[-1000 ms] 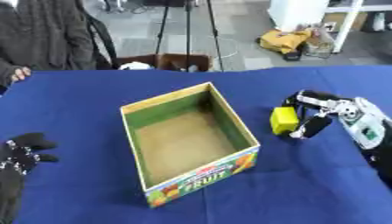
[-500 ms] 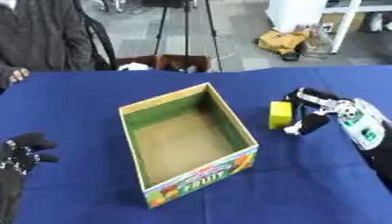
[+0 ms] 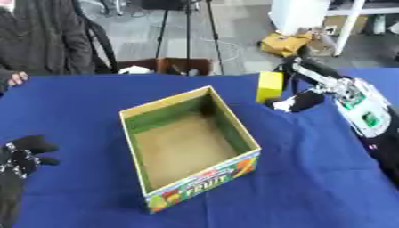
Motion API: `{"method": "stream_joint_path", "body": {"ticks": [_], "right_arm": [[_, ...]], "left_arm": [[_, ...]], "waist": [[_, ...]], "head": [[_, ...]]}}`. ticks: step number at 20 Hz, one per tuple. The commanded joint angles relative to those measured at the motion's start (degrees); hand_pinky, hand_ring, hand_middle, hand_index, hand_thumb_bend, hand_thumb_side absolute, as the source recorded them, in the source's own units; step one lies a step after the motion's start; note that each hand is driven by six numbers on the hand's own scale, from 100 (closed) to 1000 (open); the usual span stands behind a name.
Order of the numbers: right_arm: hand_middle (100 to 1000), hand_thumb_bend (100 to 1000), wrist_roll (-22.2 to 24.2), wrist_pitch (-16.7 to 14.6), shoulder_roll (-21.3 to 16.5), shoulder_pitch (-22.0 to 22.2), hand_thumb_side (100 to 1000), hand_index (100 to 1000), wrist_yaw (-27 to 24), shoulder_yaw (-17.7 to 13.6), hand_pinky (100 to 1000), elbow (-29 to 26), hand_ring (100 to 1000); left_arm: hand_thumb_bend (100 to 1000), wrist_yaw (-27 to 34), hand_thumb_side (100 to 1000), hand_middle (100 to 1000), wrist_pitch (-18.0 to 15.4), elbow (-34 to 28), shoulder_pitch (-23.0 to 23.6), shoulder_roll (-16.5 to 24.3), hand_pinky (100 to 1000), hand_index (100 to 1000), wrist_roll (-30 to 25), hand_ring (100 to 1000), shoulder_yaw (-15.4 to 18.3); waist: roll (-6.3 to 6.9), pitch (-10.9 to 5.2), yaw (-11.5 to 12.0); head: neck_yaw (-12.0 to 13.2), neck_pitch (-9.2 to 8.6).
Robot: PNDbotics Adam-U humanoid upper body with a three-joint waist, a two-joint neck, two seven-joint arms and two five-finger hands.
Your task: Pick up objects on the table and place them in the box.
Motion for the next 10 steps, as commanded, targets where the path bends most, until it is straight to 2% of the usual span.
{"method": "stream_joint_path", "body": {"ticks": [1,5,10], "right_arm": [[266,304,1.5,0.1,1.4,-3.0,316,278,0.6,1.2,396,-1.0,552],[267,300,3.1,-0.4,5.7,-5.0,304,279,4.3,2.3,398,3.4,554],[281,281,4.2,-1.8,10.9,-5.5,287,292,10.2,3.0,409,10.3,562]], "left_arm": [[807,0.1,897,571,-0.1,-1.2,-0.9,1.4,594,737,-0.4,697,-0.2],[809,0.4,895,570,-0.1,-1.5,-1.2,1.2,594,737,-0.7,696,-0.5],[810,0.6,895,570,-0.1,-1.8,-1.3,0.9,595,737,-0.8,696,-0.6]], "waist": [[-0.12,-1.22,0.5],[-0.03,-1.26,2.2],[0.35,-0.95,3.7]], "head": [[-0.6,-0.52],[-1.5,-0.84],[-2.4,-0.89]]}}
